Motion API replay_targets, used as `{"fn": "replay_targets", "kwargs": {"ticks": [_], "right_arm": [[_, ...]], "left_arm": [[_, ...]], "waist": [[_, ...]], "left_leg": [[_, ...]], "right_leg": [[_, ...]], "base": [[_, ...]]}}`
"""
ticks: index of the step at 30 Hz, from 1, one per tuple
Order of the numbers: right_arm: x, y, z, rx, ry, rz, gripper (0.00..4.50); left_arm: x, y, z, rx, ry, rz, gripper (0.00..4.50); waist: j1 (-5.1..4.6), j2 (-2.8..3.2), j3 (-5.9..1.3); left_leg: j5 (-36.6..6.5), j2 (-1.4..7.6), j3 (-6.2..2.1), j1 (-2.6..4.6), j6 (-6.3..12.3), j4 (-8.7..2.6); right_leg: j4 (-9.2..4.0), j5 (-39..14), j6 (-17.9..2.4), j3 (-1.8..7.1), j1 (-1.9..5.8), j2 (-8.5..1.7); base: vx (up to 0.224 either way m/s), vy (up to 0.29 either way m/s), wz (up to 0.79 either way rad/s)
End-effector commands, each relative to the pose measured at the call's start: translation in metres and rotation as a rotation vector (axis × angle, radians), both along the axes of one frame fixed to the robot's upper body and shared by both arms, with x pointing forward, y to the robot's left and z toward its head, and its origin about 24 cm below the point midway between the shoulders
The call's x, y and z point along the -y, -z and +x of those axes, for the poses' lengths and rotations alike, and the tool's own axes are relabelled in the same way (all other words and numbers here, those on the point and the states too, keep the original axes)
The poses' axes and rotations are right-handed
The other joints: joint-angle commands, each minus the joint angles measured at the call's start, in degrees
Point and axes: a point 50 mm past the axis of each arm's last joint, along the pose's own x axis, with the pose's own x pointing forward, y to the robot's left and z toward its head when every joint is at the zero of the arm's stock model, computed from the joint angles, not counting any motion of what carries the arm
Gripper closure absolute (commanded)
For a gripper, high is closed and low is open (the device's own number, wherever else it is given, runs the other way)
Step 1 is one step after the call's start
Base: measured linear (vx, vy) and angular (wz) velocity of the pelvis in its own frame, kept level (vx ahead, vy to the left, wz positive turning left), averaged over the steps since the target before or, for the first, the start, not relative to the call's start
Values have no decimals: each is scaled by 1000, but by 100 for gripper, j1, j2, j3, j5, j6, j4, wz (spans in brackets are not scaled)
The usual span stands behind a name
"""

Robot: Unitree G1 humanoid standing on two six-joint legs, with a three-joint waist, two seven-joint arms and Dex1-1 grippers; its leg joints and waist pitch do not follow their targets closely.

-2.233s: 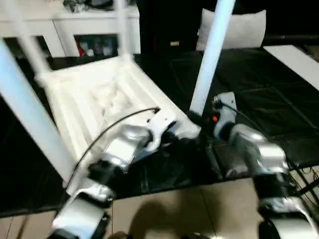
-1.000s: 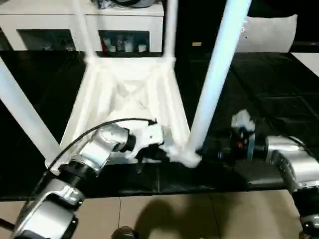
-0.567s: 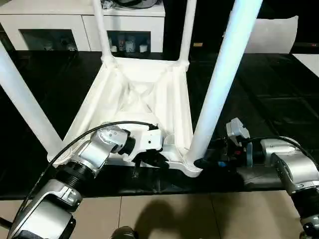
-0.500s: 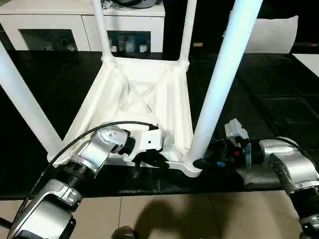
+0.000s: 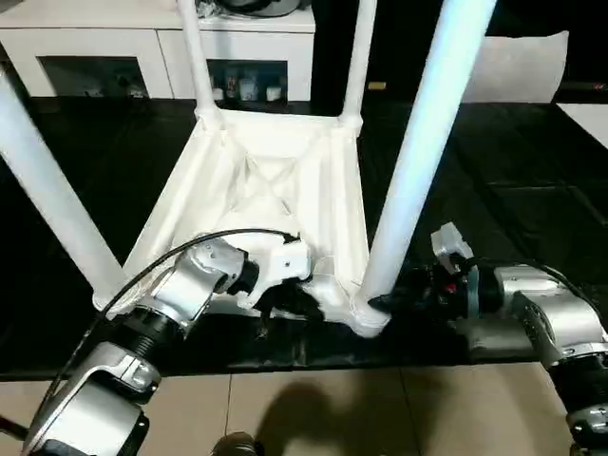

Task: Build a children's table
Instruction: Rotate leg to tighten

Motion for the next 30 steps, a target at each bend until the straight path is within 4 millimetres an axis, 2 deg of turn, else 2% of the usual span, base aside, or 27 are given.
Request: {"fn": "replay_targets", "kwargs": {"ticks": [1,2,3,4,5,6,7,8,10,12,13,14,15,17,19,20,23,24,25,26,30], "right_arm": [[-5,13,12,-37,128,-43,253],[-5,16,18,-42,185,-56,253],[-8,20,25,-58,272,-74,253],[-8,20,25,-58,272,-74,253],[-13,23,31,-73,365,-87,254],[-16,26,35,-85,426,-97,254],[-19,27,37,-94,466,-100,254],[-32,28,42,-96,565,-100,254],[-43,28,48,-92,655,-96,254],[-55,25,50,-50,636,-69,254],[-57,24,50,-37,625,-70,254],[-58,24,50,-27,614,-73,220],[-58,24,49,-16,620,-74,185],[-57,21,46,6,615,-42,185],[-55,20,44,18,608,-33,159],[-51,18,42,46,594,-36,146],[-32,11,36,111,550,-31,128],[-32,11,36,111,550,-31,128],[-27,8,35,120,537,-24,110],[-15,3,30,148,482,-20,98],[6,-8,19,178,356,-46,64]], "left_arm": [[28,-7,0,11,-16,-67,450],[32,-7,1,11,-43,-72,450],[39,-7,4,12,-90,-79,450],[39,-7,4,12,-90,-79,450],[47,-7,7,11,-144,-88,450],[52,-7,8,10,-181,-92,450],[56,-7,9,9,-205,-96,450],[68,-10,14,17,-288,-123,450],[79,-14,18,28,-354,-139,450],[84,-16,19,42,-383,-145,450],[85,-17,19,45,-387,-146,450],[86,-17,20,46,-389,-146,450],[85,-17,20,56,-390,-141,450],[82,-16,20,64,-394,-130,450],[79,-15,20,69,-393,-121,450],[77,-14,20,77,-392,-112,450],[68,-12,21,86,-385,-105,450],[68,-12,21,86,-385,-105,450],[66,-11,21,89,-378,-107,450],[60,-11,21,95,-362,-101,450],[46,-8,20,108,-283,-67,450]], "waist": [[-73,-88,-348],[-134,-86,-339],[-210,-57,-333],[-267,-74,-322],[-315,-78,-328],[-368,-83,-308],[-412,-82,-320],[-471,-52,-309],[-529,-36,-330],[-586,11,-348],[-600,13,-369],[-581,23,-373],[-564,2,-373],[-531,-1,-373],[-464,-2,-387],[-437,-9,-388],[-345,-11,-401],[-331,-16,-406],[-299,-15,-408],[-254,-16,-411],[-157,-20,-430]], "left_leg": [[-1967,251,-100,89,-19,-429],[-2064,238,-119,89,-52,-431],[-2195,232,-124,112,-78,-417],[-2239,221,-129,97,-82,-416],[-2263,199,-148,71,-72,-415],[-2237,192,-136,48,-84,-420],[-2332,178,-162,78,-114,-405],[-2402,173,-163,98,-96,-397],[-2501,178,-189,99,-109,-418],[-2677,212,-202,99,-82,-440],[-2669,242,-201,69,-57,-460],[-2630,246,-183,78,-31,-470],[-2565,234,-153,100,10,-459],[-2409,232,-127,102,81,-452],[-2218,249,-88,139,121,-438],[-2084,250,-86,99,156,-448],[-1860,251,-56,94,232,-438],[-1827,255,-56,103,251,-433],[-1737,250,-50,95,270,-422],[-1665,251,-47,91,296,-414],[-1338,257,-38,68,445,-398]], "right_leg": [[-539,-2731,-971,189,245,-384],[-577,-3002,-852,166,249,-388],[-602,-3163,-812,163,210,-386],[-616,-3224,-798,152,213,-377],[-637,-3367,-675,125,255,-371],[-638,-3405,-646,127,243,-356],[-691,-3629,-546,82,235,-365],[-720,-3657,-521,71,212,-355],[-751,-3596,-503,7,238,-344],[-762,-3361,-545,-43,268,-353],[-756,-3012,-600,-58,304,-358],[-745,-2697,-708,-30,286,-355],[-729,-2503,-826,-7,266,-349],[-708,-2356,-933,20,272,-356],[-693,-2092,-1035,55,246,-354],[-663,-1988,-1055,58,286,-350],[-647,-1806,-1050,76,300,-348],[-646,-1782,-1062,75,301,-348],[-634,-1750,-1097,80,302,-353],[-631,-1726,-1090,81,310,-352],[-576,-1359,-1128,83,346,-347]], "base": [[0,0,0],[0,0,0],[0,0,0],[0,0,0],[0,0,0],[0,0,0],[0,0,0],[0,0,0],[0,0,0],[0,0,0],[0,0,0],[0,0,0],[0,0,0],[0,0,0],[0,0,0],[0,0,0],[0,0,0],[0,0,0],[0,0,0],[0,0,0],[0,0,0]]}}
